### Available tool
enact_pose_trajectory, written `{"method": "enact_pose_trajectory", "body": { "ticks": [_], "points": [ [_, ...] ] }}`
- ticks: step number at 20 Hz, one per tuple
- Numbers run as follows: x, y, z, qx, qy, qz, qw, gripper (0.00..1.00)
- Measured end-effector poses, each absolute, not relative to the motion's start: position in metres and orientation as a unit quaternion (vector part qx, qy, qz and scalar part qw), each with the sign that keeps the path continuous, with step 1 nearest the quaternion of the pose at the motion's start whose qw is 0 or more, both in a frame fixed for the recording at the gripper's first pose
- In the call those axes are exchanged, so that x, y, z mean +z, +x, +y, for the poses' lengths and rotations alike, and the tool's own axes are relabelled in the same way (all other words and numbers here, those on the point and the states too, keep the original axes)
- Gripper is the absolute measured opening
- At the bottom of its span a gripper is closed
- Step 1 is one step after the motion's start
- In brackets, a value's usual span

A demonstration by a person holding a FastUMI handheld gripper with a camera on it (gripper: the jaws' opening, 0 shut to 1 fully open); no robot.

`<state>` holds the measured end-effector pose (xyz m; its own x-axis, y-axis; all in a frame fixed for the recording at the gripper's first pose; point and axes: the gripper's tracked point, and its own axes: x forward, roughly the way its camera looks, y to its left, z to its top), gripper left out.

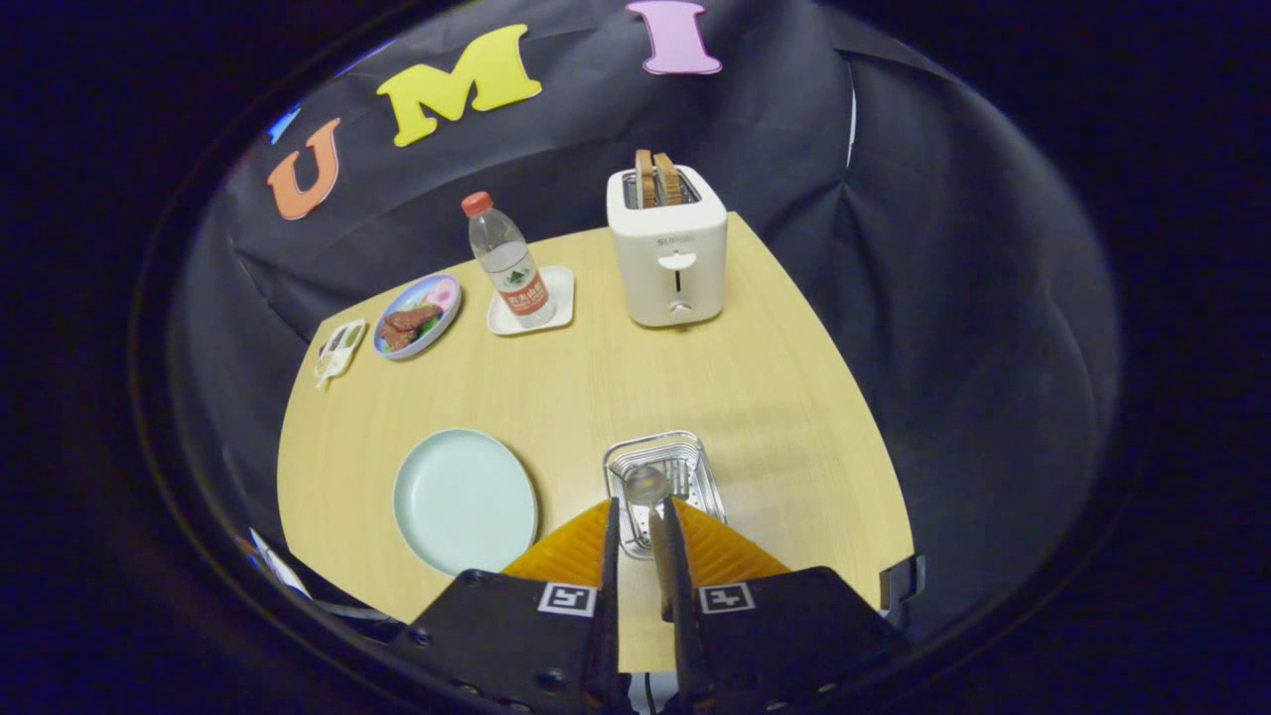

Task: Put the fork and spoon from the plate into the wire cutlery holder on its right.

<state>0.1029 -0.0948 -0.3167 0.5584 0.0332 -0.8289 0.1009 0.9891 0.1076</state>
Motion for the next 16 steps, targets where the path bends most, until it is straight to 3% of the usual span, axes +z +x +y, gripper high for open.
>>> {"method": "enact_pose_trajectory", "body": {
  "ticks": [1, 4, 8, 10, 16],
  "points": [
    [-0.311, 0.101, -0.092, -0.015, 0.071, 0.464, 0.883, 0.28],
    [-0.293, 0.097, -0.074, 0.003, 0.063, 0.432, 0.9, 0.3],
    [-0.245, 0.092, -0.053, 0.011, 0.032, 0.356, 0.934, 0.48],
    [-0.211, 0.087, -0.038, 0.018, 0.023, 0.311, 0.95, 0.48],
    [-0.102, 0.065, 0.011, 0.055, -0.004, 0.166, 0.985, 0.76]
  ]
}}
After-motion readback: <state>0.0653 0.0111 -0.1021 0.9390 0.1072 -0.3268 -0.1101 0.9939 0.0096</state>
